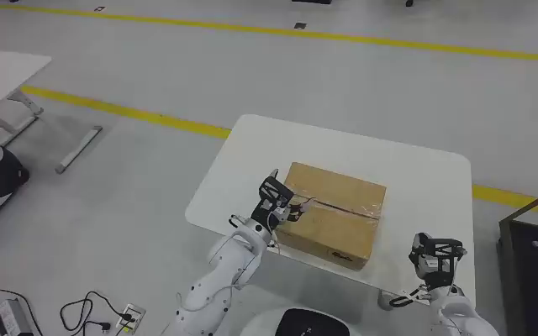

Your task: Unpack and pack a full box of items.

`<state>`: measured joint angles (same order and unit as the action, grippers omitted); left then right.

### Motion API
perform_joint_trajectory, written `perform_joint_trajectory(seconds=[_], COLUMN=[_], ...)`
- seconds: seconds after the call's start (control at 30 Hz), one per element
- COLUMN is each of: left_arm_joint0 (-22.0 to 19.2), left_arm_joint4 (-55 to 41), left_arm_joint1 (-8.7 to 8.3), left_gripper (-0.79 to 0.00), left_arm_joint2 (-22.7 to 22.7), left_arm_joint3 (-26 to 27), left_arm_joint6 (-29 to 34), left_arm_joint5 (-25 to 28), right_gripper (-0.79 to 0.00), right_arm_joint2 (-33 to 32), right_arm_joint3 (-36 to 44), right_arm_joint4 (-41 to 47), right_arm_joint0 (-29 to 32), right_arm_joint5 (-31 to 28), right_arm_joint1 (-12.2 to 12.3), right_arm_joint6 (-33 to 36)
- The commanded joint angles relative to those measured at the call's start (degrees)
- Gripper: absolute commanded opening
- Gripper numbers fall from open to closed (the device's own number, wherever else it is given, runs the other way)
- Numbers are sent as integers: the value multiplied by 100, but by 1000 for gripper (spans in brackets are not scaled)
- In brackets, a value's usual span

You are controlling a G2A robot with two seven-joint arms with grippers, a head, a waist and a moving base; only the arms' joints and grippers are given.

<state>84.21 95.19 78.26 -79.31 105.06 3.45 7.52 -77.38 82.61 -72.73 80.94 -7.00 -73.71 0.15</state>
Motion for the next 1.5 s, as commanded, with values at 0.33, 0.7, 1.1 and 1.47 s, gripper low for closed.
perform_joint_trajectory(seconds=[0.33,0.7,1.1,1.47], left_arm_joint0=[0,0,0,-26], left_arm_joint4=[0,0,0,-63], left_arm_joint1=[0,0,0,-10], left_gripper=[0,0,0,0], left_arm_joint2=[0,0,0,82], left_arm_joint3=[0,0,0,83], left_arm_joint6=[0,0,0,-38], left_arm_joint5=[0,0,0,244], right_gripper=[-785,-785,-785,-785], right_arm_joint2=[578,1075,1273,850], right_arm_joint3=[-715,-1063,-1377,-1047], right_arm_joint4=[124,366,435,397], right_arm_joint0=[-456,-724,-967,-707], right_arm_joint5=[-20,-252,-499,-10], right_arm_joint1=[-131,-258,-317,-246], right_arm_joint6=[-158,-216,-266,-498])
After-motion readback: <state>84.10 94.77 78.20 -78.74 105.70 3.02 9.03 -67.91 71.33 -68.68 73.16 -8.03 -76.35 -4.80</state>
